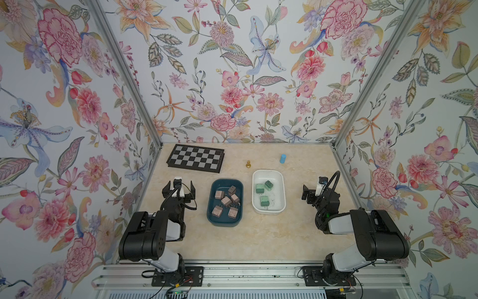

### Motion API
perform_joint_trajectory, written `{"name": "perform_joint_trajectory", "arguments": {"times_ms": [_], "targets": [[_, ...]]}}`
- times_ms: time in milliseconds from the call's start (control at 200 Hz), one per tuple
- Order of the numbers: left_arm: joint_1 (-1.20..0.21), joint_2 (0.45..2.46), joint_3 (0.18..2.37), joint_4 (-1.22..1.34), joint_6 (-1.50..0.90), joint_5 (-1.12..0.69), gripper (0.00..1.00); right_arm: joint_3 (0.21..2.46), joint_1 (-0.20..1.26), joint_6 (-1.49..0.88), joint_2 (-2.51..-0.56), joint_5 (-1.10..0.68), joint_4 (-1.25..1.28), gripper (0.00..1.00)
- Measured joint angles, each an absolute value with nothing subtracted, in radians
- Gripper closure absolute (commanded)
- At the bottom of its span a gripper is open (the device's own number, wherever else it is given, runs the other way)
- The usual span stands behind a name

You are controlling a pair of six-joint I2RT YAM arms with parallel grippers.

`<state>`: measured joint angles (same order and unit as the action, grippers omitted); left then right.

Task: Place the plugs by color into the storage box
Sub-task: Reset both arms

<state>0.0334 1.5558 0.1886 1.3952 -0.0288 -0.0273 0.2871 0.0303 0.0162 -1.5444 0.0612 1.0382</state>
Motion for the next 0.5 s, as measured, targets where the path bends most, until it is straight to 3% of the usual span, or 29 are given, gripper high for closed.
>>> {"name": "perform_joint_trajectory", "arguments": {"times_ms": [500], "targets": [[0.033,1.556,0.189,1.395,-0.025,-0.027,0.01,0.287,0.031,0.023,-1.544,0.065,1.038,0.00]]}}
